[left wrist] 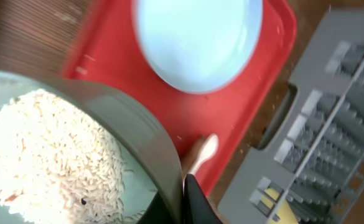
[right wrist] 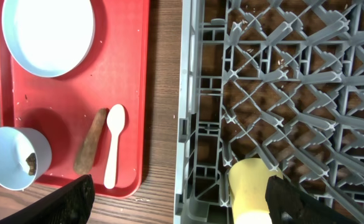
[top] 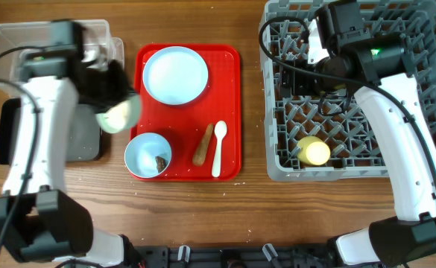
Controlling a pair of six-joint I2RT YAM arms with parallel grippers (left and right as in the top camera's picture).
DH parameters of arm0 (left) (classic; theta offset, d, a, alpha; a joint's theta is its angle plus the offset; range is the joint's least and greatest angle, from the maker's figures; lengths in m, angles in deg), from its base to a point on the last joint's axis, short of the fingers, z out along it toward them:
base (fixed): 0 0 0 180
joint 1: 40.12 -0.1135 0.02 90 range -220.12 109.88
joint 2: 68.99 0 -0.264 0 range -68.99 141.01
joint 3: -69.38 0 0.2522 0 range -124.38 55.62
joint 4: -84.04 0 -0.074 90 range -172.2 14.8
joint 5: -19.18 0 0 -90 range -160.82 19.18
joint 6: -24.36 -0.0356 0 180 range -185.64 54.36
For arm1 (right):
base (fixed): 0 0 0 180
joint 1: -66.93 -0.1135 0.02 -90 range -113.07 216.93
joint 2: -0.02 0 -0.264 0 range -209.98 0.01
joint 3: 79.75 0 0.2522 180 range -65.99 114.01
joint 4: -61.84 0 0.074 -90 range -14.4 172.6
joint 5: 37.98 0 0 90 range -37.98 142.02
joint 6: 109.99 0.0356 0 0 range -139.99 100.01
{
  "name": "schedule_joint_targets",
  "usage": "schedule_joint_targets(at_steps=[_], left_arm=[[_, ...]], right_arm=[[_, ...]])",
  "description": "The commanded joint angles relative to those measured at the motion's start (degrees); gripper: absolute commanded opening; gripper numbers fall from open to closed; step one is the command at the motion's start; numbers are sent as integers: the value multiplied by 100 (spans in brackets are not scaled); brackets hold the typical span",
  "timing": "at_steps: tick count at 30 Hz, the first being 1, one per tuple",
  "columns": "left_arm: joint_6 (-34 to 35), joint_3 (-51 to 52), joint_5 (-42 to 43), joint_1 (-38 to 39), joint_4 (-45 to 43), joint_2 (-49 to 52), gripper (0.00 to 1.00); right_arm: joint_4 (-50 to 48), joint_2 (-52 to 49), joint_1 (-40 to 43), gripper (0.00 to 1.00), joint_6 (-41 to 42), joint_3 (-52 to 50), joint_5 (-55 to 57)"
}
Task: Sort waste into correct bins and load items into the dishwasher rack
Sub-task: 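Tip the rice from the green bowl onto the black tray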
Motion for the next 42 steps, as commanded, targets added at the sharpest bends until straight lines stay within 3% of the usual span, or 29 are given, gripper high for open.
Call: schedule_joint_targets(at_steps=[1,3,7,12,18,22,26,32,42], left_arm=[[-695,-85,157,-1257,-149,15,4],[-706,-70,269,-1875,-385,140,4],[-890,-70,1390,-2524,-748,667,4],[-1154,-70,3298,-3056,-439,1576,4],[-1152,-70,5683,-3392,-138,1770,4],[-1130,-70,5702,-3425,-136,1770,4],[-1123,-70,6507,-3425,146,1768,4],[-938,-70,6555,-3620,225,1768,4],[-828,-72,5154,-3950,26,1766,4]], right_arm=[[-15,28,9,89,-57,39,103],[-13,28,9,89,-50,39,192],[-4,28,9,89,-50,39,227],[-9,28,9,89,-35,39,227],[46,28,9,90,-31,39,225],[122,28,9,90,-33,39,227],[109,28,9,90,-28,39,227],[142,28,9,90,-28,39,225],[195,28,9,90,13,39,225]])
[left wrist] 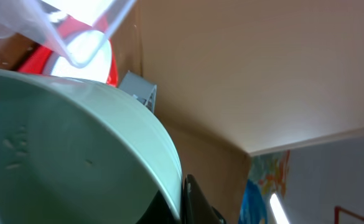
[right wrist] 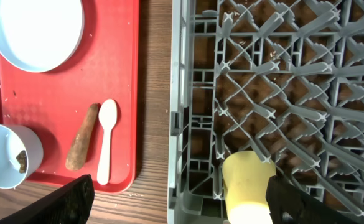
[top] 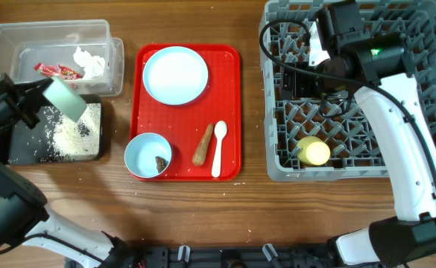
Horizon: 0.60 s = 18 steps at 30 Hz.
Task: Sort waste into correct bins and load items into the dishwasher rack
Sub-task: 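Tip the rice from the green bowl onto the black tray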
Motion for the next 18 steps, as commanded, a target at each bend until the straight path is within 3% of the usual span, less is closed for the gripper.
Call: schedule_joint_targets(at_steps=[1,4,6,9,11,12,16,17,18], left_arm=[[28,-70,-807,-295,-48,48,4],[-24,-70,-782,-369,166,48,4],[72,-70,-1231,-369,-247,50,4],[26,-70,-337,-352,74,50,4],[-262,-70,175,-352,262,50,4],[-756,-70,691,-341,675,31,4],[-1281,-70,935,-358,409,28,4],[-804,-63,538,-391,448,70,4],[-1001,-61,728,-339,651,66,4]], right_arm=[[46,28,9,90,13,39,96],[61,28,9,90,120,39,90],[70,28,9,90,120,39,74],[136,28,9,90,116,39,76],[118,28,9,90,116,39,76],[120,28,9,90,118,39,79],[111,28,9,90,109,39,79],[111,28,9,90,96,39,83],[105,28,9,90,96,39,81]])
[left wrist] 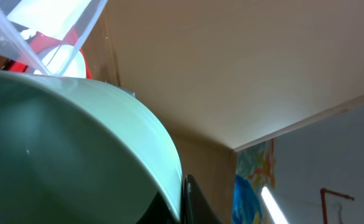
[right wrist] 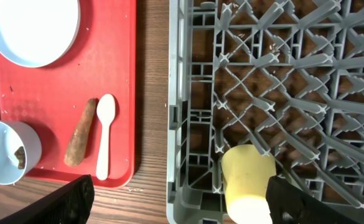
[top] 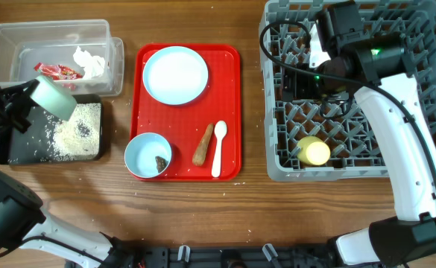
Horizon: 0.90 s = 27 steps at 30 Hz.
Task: Sort waste into correct bins and load items into the dishwasher rack
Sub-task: 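Tip the rice from the green bowl onto the black tray, then return the green bowl to the red tray with the left gripper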
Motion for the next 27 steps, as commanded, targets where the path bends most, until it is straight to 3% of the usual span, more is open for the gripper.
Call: schedule_joint_targets(at_steps=[1,5,9,11,15,17,20,21,25,27], left_arm=[[-31,-55,166,24,378,66,4],[-708,-55,391,160,1056,46,4],[-951,-55,-275,417,1097,26,4],[-1322,-55,-326,820,1226,-85,4],[-1185,-98,-1381,2463,754,-321,4],[-201,-98,-2758,3703,103,-323,4],[846,-98,-4155,4944,-540,-323,4],[1283,-98,-5073,5499,-675,-323,4],[2033,-96,-7460,7001,-848,-323,4],[2192,-96,-8323,7381,-879,-321,4]], right_arm=[[-50,28,9,90,70,39,81],[-52,28,9,90,68,39,81],[-52,28,9,90,-79,39,81],[-146,28,9,90,-79,39,79],[-232,28,9,90,-79,39,79],[-269,28,9,90,-83,39,79],[-293,28,9,90,-81,39,79],[-315,28,9,90,-83,39,79],[-442,28,9,90,-81,39,79],[-448,28,9,90,-81,39,79]])
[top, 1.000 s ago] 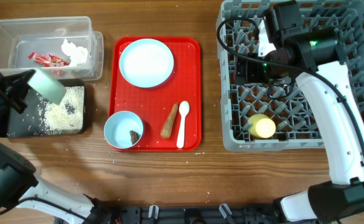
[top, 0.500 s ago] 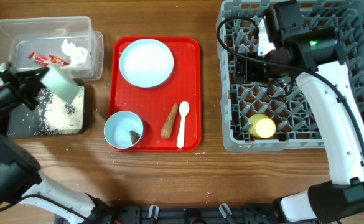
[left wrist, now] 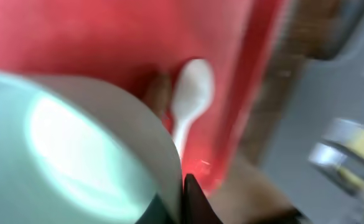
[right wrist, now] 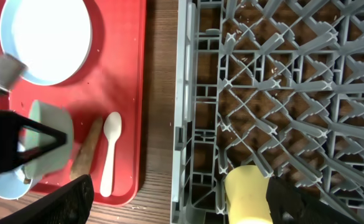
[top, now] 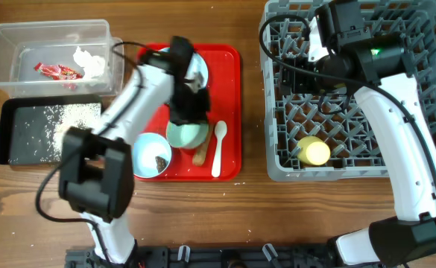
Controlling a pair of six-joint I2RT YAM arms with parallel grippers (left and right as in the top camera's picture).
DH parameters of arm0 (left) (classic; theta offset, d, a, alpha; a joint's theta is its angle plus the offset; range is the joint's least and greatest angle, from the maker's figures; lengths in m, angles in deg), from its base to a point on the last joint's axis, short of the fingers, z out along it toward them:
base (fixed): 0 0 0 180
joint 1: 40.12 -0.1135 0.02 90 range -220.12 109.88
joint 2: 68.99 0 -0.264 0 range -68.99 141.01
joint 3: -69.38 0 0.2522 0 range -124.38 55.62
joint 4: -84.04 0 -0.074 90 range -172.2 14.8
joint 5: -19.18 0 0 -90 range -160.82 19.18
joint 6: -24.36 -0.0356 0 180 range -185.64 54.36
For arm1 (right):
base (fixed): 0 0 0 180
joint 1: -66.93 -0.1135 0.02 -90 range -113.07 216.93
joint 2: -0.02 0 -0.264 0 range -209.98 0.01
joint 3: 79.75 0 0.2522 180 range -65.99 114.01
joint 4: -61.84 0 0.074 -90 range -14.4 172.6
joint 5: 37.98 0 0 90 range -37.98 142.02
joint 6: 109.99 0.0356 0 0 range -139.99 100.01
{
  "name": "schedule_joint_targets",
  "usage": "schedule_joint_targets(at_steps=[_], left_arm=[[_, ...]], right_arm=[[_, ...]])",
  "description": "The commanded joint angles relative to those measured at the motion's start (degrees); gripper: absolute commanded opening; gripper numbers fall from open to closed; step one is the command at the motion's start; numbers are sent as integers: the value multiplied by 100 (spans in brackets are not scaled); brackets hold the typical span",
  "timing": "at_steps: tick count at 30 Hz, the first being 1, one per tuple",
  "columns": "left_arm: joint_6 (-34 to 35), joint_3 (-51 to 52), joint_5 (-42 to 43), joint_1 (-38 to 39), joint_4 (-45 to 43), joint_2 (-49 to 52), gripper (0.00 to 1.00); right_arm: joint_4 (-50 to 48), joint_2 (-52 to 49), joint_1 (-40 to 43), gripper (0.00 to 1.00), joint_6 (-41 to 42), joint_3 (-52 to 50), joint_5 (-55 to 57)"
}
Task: Sort waste into correct bins and load items into the dishwasher rack
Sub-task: 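Return the green bowl to the red tray with the left gripper, then grasp the light blue bowl and tip its contents onto the black tray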
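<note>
My left gripper (top: 189, 110) is shut on the rim of an empty pale green bowl (top: 186, 135). It holds the bowl over the lower middle of the red tray (top: 231, 89). In the left wrist view the bowl (left wrist: 76, 137) fills the left side, with one finger (left wrist: 191, 196) against its rim. A white spoon (top: 218, 149) and a brown stick (top: 200, 155) lie just right of the bowl. A small blue bowl (top: 150, 155) with a dark scrap sits at the tray's near left. My right gripper (right wrist: 180, 205) is open over the grey dishwasher rack (top: 277, 167), where a yellow cup (top: 314, 151) lies.
A blue plate (top: 158, 74) sits at the tray's far end, partly under my left arm. At the far left stand a clear bin (top: 24, 33) holding wrappers and tissue, and below it a black tray (top: 9, 145) scattered with rice.
My left gripper has moved with the green bowl from over the black tray at the far left to over the red tray. The right arm has barely shifted.
First my left gripper held the green bowl full of rice beside the bins. Then the bowl was tipped over the black tray, empty, with rice lying in that tray. Now the empty bowl is over the red tray, while the right gripper stays open above the rack.
</note>
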Motion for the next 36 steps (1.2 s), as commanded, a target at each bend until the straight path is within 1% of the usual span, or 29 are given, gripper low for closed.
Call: schedule_joint_targets(at_steps=[1,2,5,6,7,8,10,12,13,15,16,18,19,20,21,23,24,25,26,29,31,32,34,36], left_arm=[[603,-79,-2175,544,-85,-210,4],[765,-68,-2474,616,-155,-210,4],[763,-68,-2503,625,-553,-210,5],[761,-68,-2457,625,-590,-210,13],[761,-68,-2398,625,-603,-210,16],[761,-68,-2398,625,-612,-210,19],[756,-90,-2260,616,-588,-219,20],[761,-269,-2052,542,-144,-260,23],[787,-350,-2100,472,334,-332,23],[1141,-350,-2092,256,1093,-533,25],[1213,-348,-2098,142,1451,-664,25],[1093,-328,-2100,72,1735,-946,31],[767,-133,-2100,129,1805,-1132,38],[647,20,-2100,155,1805,-1202,40],[431,568,-2114,203,1622,-1384,40],[363,1178,-2120,195,1252,-1598,40],[72,1731,-2118,186,748,-1803,40],[-103,1987,-2116,199,505,-1878,41],[-289,2312,-2100,214,197,-1921,41],[-323,2951,-2107,227,-411,-1915,38],[-321,3224,-2127,229,-693,-1915,33],[-319,3381,-2122,229,-896,-1915,19],[-317,3399,-2120,227,-1003,-1915,5],[-310,3390,-2120,223,-975,-1921,4]], right_arm=[[-52,28,9,90,-52,39,79],[-74,28,9,91,-52,39,76],[-162,28,9,91,-52,39,74],[-173,28,9,91,-52,39,74],[-181,26,9,91,-52,39,76],[-186,26,9,91,-52,39,76],[-201,26,9,91,-55,39,76],[-208,20,9,91,-59,39,79],[-203,20,9,92,-105,39,76],[-201,20,9,92,-208,39,81],[-203,20,9,93,-262,39,81],[-214,20,9,94,-334,39,76],[-190,20,9,94,-334,39,74],[-177,20,9,94,-334,39,74],[-166,20,9,95,-337,39,74],[-149,20,9,95,-334,39,72],[-140,20,9,95,-334,39,74],[-140,20,9,95,-334,39,74],[-131,20,9,95,-334,39,74],[-87,20,9,95,-334,39,74],[-83,20,9,95,-334,39,74],[-85,20,9,95,-332,39,74],[-85,20,9,95,-334,39,74],[-85,20,9,95,-334,39,74]])
